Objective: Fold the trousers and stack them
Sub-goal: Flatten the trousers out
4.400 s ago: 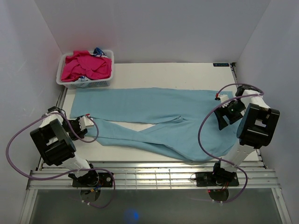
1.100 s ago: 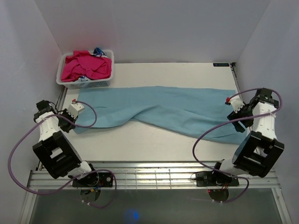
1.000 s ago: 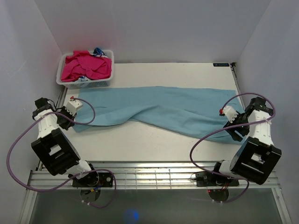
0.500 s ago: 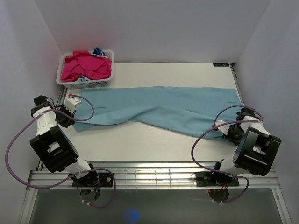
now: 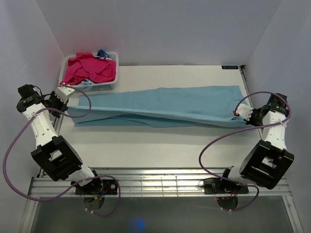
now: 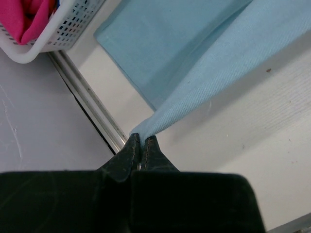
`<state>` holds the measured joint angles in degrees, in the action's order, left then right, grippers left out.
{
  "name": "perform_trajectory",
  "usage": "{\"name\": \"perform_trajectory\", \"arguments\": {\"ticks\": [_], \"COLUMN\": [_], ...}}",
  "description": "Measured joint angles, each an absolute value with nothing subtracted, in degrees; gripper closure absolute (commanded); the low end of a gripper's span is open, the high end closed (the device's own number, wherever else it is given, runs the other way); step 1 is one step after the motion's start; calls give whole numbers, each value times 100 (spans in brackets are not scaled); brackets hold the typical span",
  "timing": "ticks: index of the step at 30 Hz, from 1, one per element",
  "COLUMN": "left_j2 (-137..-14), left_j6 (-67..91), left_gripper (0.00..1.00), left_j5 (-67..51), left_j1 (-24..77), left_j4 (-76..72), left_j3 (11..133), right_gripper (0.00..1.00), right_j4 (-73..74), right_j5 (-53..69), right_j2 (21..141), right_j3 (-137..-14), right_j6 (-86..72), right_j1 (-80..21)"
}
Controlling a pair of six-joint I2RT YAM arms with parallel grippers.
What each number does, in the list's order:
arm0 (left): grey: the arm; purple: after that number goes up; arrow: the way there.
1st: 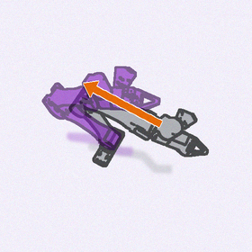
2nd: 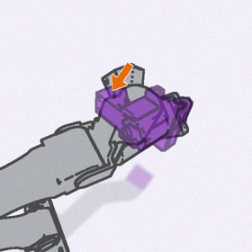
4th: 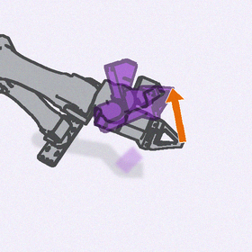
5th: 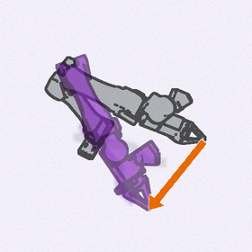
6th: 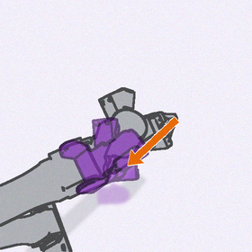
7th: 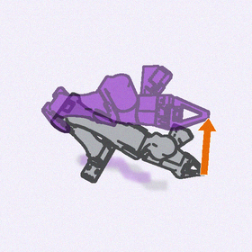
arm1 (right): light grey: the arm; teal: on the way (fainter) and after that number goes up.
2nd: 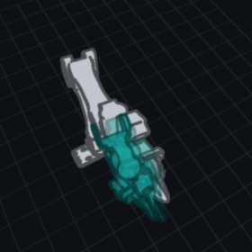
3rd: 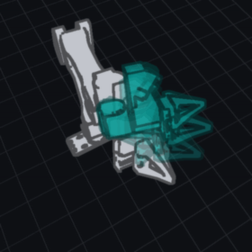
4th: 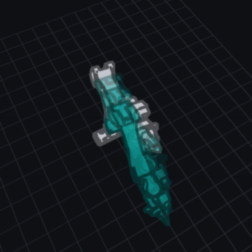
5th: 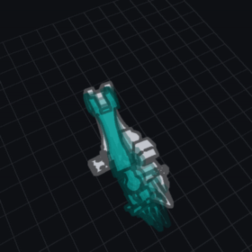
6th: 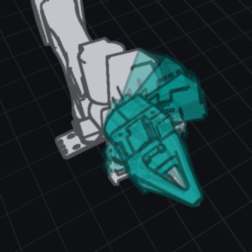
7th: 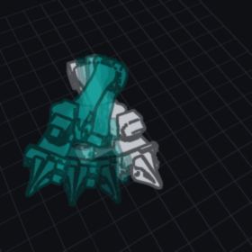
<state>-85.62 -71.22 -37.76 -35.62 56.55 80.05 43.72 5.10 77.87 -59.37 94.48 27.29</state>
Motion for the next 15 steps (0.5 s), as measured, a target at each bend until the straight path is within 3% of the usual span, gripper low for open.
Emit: {"name": "perform_trajectory", "arguments": {"ticks": [4,12,13,14,15], "left_j2": [-7957,-7109,-7137,-7183,-7236], "left_j6": [-7872,-9983,-10186,-10366,-10481], "left_gripper": [100,100,100,86,79], "left_j5": [-3837,-3199,-3059,-2910,-2801], "left_j1": [-3820,-4801,-4869,-4906,-4921], "left_j4": [5765,6114,6163,6208,6219], "left_j3": [7323,4571,4372,4248,4182], "right_gripper": [92,92,84,75,65], "right_j4": [4617,4818,4812,4801,4788], "right_j5": [729,458,395,318,255], "right_j2": [7636,7878,7891,7891,7881], "right_j3": [-5913,-5017,-4936,-4858,-4775], "right_j6": [9944,10969,11041,11096,11137], "right_j1": [3194,4211,4272,4309,4327]}}
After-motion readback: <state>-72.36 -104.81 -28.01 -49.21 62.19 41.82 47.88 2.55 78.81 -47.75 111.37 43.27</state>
